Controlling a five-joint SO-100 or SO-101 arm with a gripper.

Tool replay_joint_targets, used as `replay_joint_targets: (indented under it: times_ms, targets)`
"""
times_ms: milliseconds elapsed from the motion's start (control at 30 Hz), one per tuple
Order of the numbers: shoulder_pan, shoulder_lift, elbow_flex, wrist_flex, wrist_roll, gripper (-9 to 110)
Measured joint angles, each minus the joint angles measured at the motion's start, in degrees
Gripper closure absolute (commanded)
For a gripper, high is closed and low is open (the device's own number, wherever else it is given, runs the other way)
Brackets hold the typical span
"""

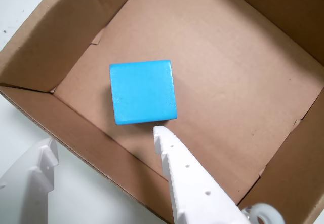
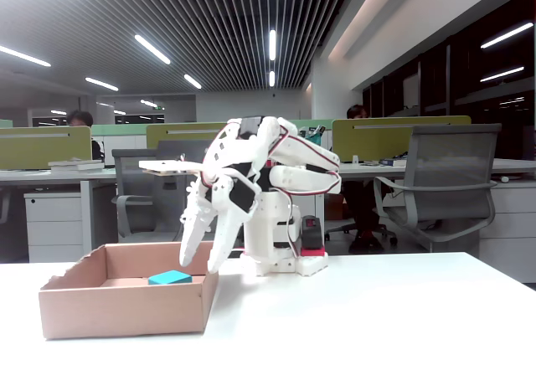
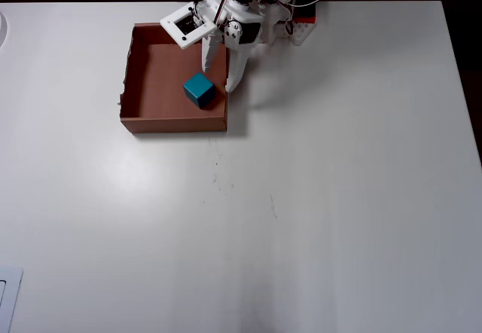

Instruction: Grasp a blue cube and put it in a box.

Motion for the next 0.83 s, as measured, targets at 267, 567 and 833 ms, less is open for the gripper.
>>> replay_joint_targets:
  times_ms: [267, 567, 833]
  targets:
    - [0.00, 0.00, 0.00, 0.00, 0.00, 77]
    - [0.00, 0.00, 0.00, -0.09, 0.00, 77]
    - [0.26, 0.00, 0.00, -0.62, 0.00, 77]
